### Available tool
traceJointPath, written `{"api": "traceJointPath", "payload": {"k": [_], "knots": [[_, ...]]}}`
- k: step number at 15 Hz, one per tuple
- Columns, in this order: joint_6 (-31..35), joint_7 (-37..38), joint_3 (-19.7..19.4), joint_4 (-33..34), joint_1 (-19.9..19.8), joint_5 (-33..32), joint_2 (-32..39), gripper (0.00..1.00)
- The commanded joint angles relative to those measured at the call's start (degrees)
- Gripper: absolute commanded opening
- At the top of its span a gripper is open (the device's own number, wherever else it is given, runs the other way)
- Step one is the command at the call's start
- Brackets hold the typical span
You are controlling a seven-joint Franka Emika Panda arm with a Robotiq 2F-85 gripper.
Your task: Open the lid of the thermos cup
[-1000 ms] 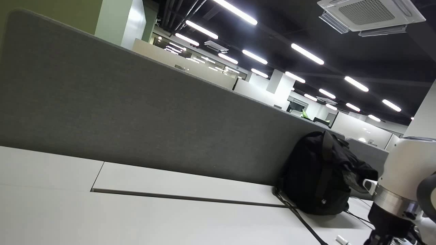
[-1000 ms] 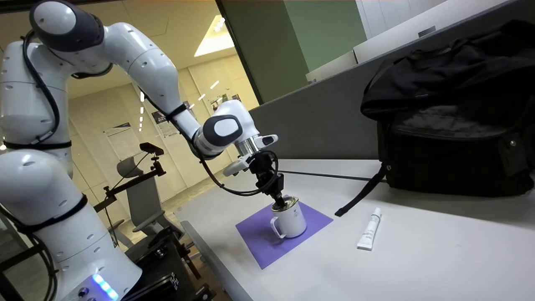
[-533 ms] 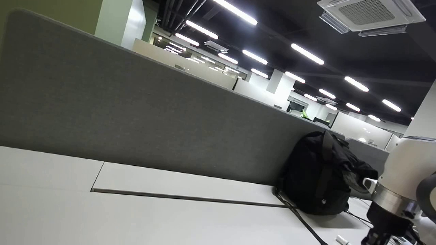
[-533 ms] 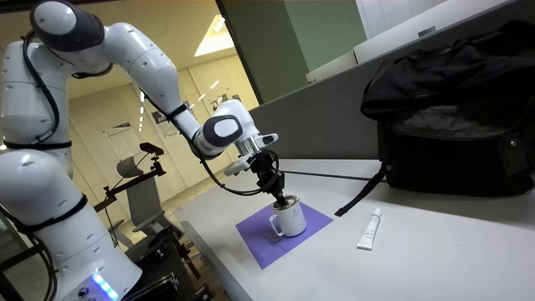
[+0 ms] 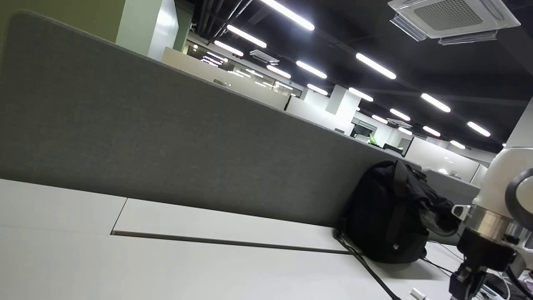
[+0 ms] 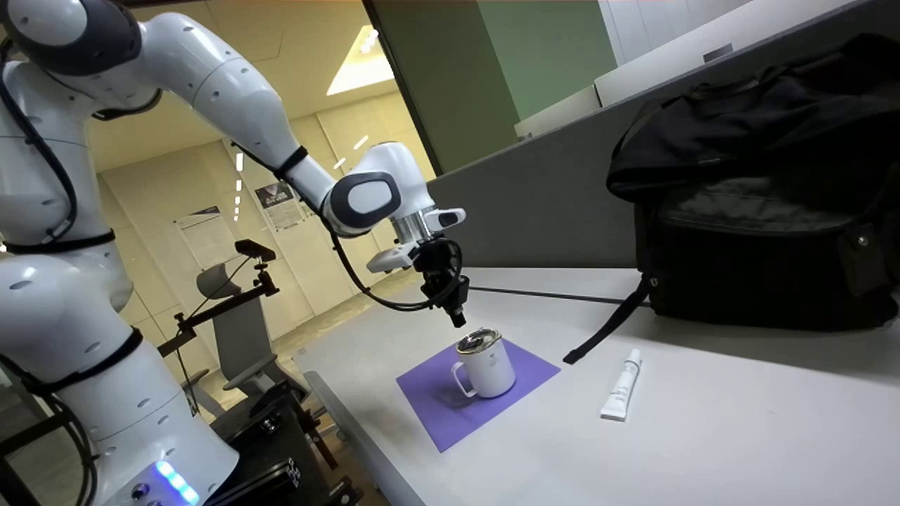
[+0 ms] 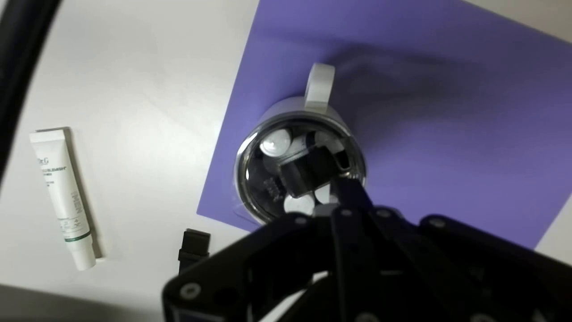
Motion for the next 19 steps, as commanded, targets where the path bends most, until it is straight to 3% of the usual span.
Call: {"api": "traceJointPath", "payload": {"k": [1,2,4,13,15,16,17,19], "knots": [[-4.5,-3.1,0.8,-1.0,-1.6,2.4,-5.7,0.00],[-5.1,-3.1,0.7,-1.1,-1.6,3.1,-6.7,0.26],[-6.0,-3.2,0.0,-1.7,-1.3,2.8,-8.9,0.32],[-6.7,-2.1,-1.7,-5.7,-0.5,1.5,-16.1,0.93],[-8.2,-1.8,-2.0,-6.2,-0.4,-0.3,-17.1,1.00],[-6.7,-2.5,-1.7,-4.7,-0.3,1.4,-14.6,0.89],[-7.1,-2.5,-1.8,-4.9,-0.3,1.1,-14.9,0.96],[-7.5,-2.5,-1.9,-5.3,-0.3,0.9,-15.4,1.00]]}}
